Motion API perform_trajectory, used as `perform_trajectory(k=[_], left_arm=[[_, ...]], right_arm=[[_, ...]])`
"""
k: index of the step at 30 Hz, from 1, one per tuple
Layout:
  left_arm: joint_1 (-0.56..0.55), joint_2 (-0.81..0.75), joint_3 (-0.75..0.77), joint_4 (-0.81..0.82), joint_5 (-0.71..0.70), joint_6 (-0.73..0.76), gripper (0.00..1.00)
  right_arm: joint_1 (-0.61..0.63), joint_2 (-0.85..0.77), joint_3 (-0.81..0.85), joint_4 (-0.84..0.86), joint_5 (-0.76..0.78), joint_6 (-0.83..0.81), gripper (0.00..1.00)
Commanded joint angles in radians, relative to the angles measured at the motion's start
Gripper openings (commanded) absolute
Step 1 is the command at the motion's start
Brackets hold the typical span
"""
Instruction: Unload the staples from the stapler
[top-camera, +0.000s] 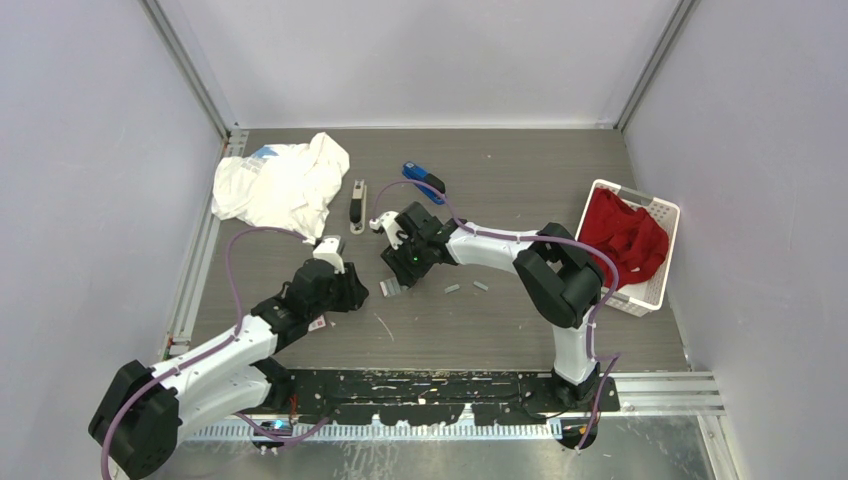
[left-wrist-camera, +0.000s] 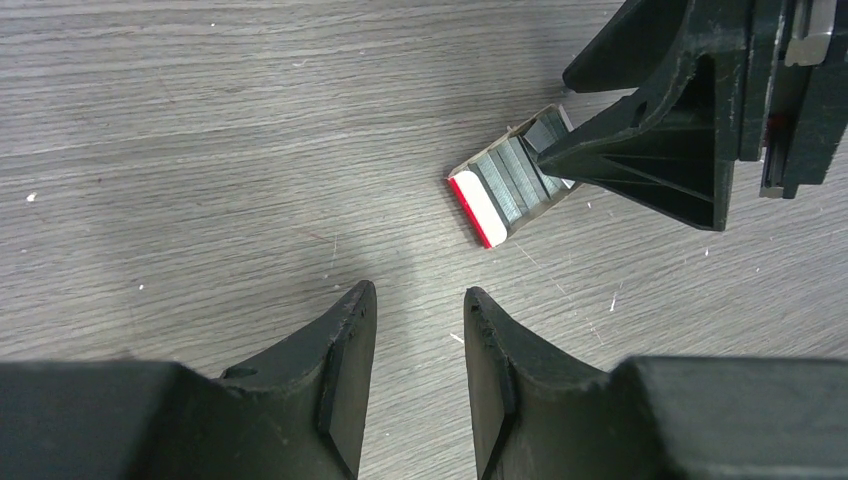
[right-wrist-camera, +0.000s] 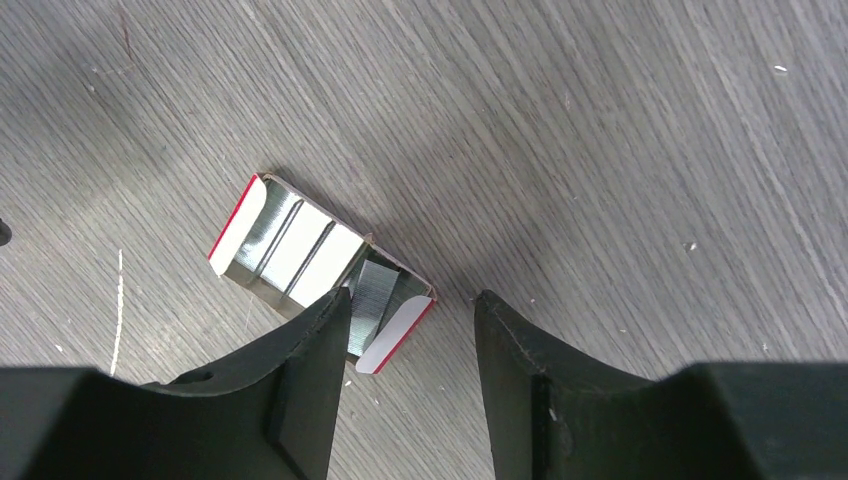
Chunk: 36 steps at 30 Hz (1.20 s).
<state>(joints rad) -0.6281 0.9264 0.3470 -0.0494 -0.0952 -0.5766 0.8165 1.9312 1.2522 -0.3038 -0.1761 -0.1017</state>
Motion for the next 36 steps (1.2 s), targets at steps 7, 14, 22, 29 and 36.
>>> perform_trajectory(k=[7, 14, 22, 29, 36], left_arm=[[0.006, -0.024, 0.015, 0.033, 0.005, -0.003, 0.38], [0.005, -0.034, 0.015, 0.028, 0.007, -0.004, 0.38], [0.006, -0.036, 0.01, 0.029, 0.014, -0.012, 0.38], [0.005, -0.039, 0.009, 0.029, 0.017, -0.011, 0.38], [0.006, -0.037, 0.007, 0.033, 0.018, -0.012, 0.38]], right_arm=[[0.005, -0.028, 0.033, 0.025, 0.02, 0.016, 0.48], [0.004, -0.03, 0.032, 0.028, 0.012, 0.024, 0.44], [0.005, -0.029, 0.03, 0.029, 0.001, 0.024, 0.43], [0.003, -0.028, 0.028, 0.029, -0.002, 0.023, 0.46], [0.003, -0.027, 0.026, 0.029, -0.003, 0.024, 0.46]])
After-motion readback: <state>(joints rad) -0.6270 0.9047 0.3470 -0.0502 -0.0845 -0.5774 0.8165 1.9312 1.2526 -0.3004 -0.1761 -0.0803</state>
